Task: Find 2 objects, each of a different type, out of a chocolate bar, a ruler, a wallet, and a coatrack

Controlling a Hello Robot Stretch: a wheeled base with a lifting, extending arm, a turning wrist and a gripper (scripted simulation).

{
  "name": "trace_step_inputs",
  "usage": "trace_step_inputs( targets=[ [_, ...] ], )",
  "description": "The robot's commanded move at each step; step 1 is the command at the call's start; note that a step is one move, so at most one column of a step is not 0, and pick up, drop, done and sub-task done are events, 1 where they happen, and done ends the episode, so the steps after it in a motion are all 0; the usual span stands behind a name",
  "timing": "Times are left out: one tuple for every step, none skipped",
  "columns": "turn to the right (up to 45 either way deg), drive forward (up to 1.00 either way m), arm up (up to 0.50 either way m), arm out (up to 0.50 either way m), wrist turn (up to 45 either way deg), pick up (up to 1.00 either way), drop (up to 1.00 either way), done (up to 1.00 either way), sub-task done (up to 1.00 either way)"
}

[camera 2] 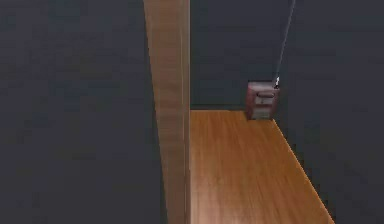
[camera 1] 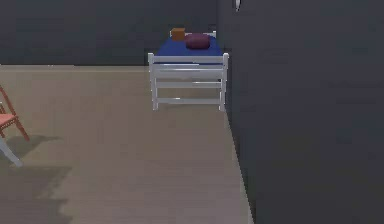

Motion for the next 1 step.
trace_step_inputs(
  targets=[
    [0.0,0.75,0.0,0.0,0.0,0.0,0.0,0.0,0.0]
  ],
)
